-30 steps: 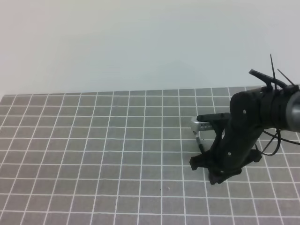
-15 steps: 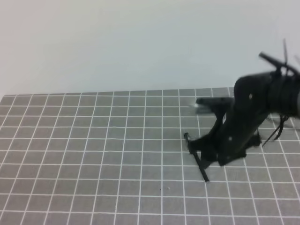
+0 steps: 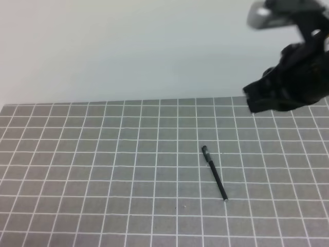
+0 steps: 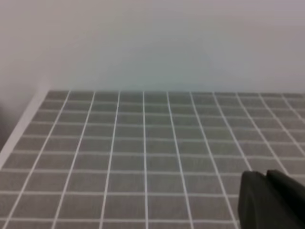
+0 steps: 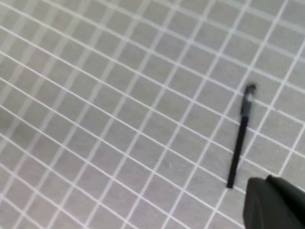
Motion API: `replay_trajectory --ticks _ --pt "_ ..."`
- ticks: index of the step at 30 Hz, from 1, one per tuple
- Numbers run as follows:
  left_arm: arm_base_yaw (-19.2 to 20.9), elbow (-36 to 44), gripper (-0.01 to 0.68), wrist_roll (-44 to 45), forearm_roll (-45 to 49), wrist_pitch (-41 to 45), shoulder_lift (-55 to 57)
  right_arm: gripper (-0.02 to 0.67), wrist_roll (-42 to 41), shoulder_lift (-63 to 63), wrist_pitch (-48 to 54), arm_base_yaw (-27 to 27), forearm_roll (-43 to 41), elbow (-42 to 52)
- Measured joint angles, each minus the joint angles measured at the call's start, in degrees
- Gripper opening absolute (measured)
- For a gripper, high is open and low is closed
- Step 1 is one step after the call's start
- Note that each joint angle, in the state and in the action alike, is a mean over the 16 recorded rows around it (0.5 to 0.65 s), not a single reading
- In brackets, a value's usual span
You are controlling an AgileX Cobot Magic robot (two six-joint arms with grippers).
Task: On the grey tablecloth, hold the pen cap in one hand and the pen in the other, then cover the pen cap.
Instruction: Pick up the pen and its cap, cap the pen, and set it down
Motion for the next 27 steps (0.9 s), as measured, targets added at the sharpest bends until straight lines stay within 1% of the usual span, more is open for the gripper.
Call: replay_trajectory --ticks 7,10,13,16,20,24,27 --pt "0.0 0.4 0.0 -1.2 0.3 6.4 0.0 -0.004 -0.9 -5.5 2.5 0.0 1.0 -0.1" --pt "0.0 0.4 0.0 -1.2 0.1 7.5 0.0 -0.004 -2.2 -6.6 3.3 0.0 0.6 -0.1" --pt "0.0 0.4 0.0 -1.2 0.1 7.7 0.1 -0.004 -4.1 -7.8 1.9 0.0 -0.4 0.1" --pt "0.0 0.4 0.0 -1.2 0.1 7.5 0.1 -0.004 -6.0 -9.7 -2.5 0.0 -1.9 1.3" --pt "0.0 0.4 0.0 -1.2 0.2 7.3 0.2 -0.003 -8.6 -14.0 -12.0 -0.3 -4.1 5.2" --pt "0.0 0.4 0.0 -1.2 0.2 7.1 0.2 -0.003 -9.8 -20.5 -23.4 -2.1 -6.4 12.3" --pt "0.0 0.4 0.0 -1.2 0.2 7.1 0.2 -0.003 -9.5 -26.5 -30.9 -5.0 -7.8 19.8"
